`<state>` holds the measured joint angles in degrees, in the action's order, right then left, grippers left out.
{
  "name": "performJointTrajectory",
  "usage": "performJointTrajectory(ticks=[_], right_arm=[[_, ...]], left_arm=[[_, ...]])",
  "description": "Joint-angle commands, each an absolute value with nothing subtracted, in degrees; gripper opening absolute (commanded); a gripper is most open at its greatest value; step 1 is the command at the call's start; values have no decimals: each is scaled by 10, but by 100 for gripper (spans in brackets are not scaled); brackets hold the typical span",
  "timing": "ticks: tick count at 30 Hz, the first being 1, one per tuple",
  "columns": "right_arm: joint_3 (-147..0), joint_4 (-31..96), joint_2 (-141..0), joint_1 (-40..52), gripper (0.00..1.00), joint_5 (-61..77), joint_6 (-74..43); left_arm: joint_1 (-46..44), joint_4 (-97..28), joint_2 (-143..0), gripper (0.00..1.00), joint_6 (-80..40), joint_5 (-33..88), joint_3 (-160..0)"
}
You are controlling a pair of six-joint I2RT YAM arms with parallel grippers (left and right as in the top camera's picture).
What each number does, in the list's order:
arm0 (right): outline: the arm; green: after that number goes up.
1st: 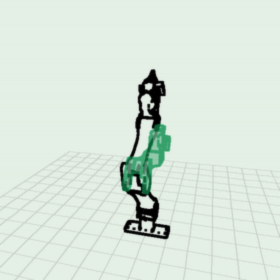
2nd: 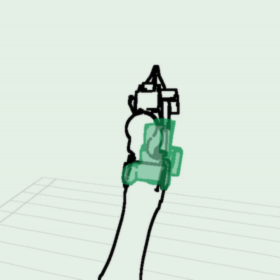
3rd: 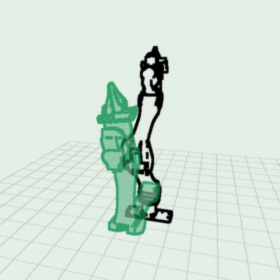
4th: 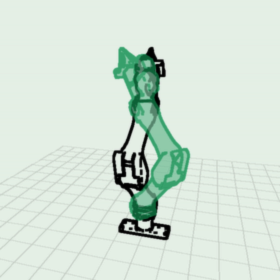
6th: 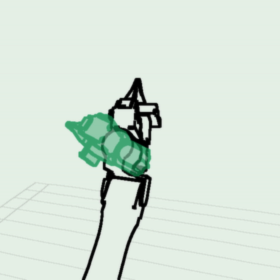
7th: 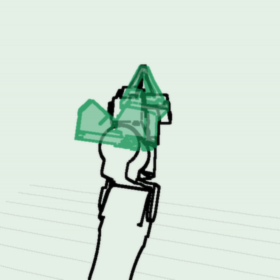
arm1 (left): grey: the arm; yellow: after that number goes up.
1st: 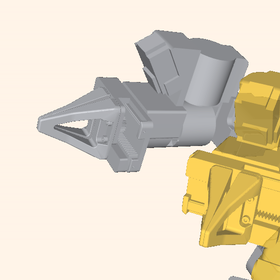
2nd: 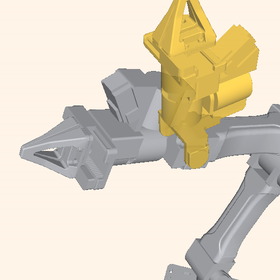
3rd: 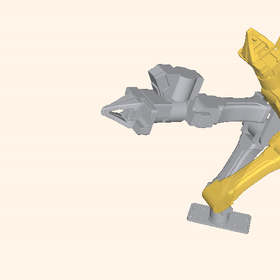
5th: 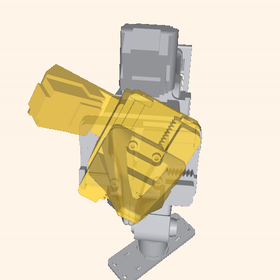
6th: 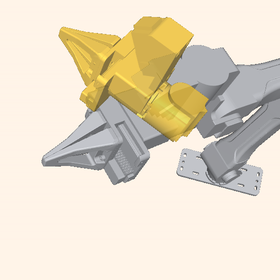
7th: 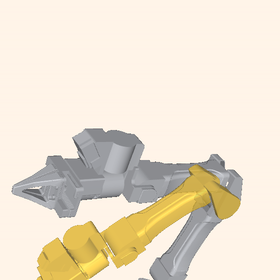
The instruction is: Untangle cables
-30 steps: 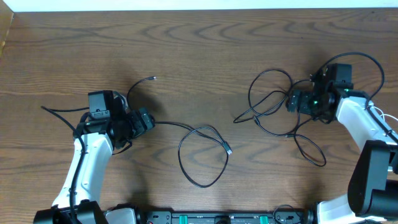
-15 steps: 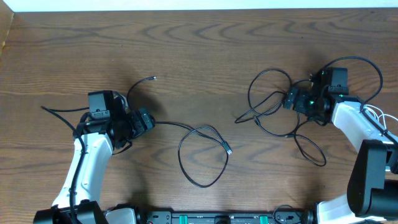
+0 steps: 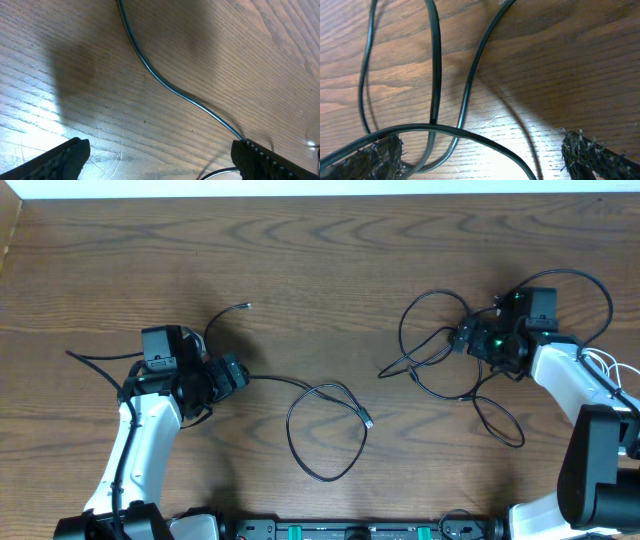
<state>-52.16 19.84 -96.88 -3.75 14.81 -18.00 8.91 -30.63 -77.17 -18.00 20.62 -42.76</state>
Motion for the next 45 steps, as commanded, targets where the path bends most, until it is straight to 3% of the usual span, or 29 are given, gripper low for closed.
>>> performJointTrajectory(ticks=[1, 9, 16, 21, 23, 25, 26, 27, 30, 32, 39, 45], right_arm=[[-509, 194, -968, -17, 99, 91, -189], [-491, 182, -968, 23, 99, -62, -248], [-462, 154, -968, 23, 99, -65, -263], [-455, 156, -968, 23, 92, -66, -263], [-455, 157, -968, 23, 83, -65, -261], [-455, 159, -968, 23, 52, -65, -261], [-455, 159, -968, 23, 46, -65, -261], [-455, 159, -968, 23, 48, -65, -261], [-455, 159, -968, 23, 83, -70, -261], [-455, 161, -968, 23, 91, -76, -261], [-470, 212, -943, 21, 94, -80, -261], [-471, 265, -922, 10, 99, -166, -261]], left_arm=[[90, -307, -775, 96, -179, 201, -424], [90, -307, -775, 96, -179, 201, -424], [90, -307, -775, 96, -179, 201, -424], [90, -307, -775, 96, -179, 201, -424], [90, -307, -775, 96, -179, 201, -424], [90, -307, -775, 96, -179, 201, -424], [90, -307, -775, 96, -179, 201, -424], [90, -307, -775, 96, -179, 201, -424], [90, -307, -775, 96, -179, 200, -424], [90, -307, -775, 96, -179, 200, -424], [90, -322, -775, 96, -178, 200, -424], [90, -322, -775, 96, -179, 200, -422]])
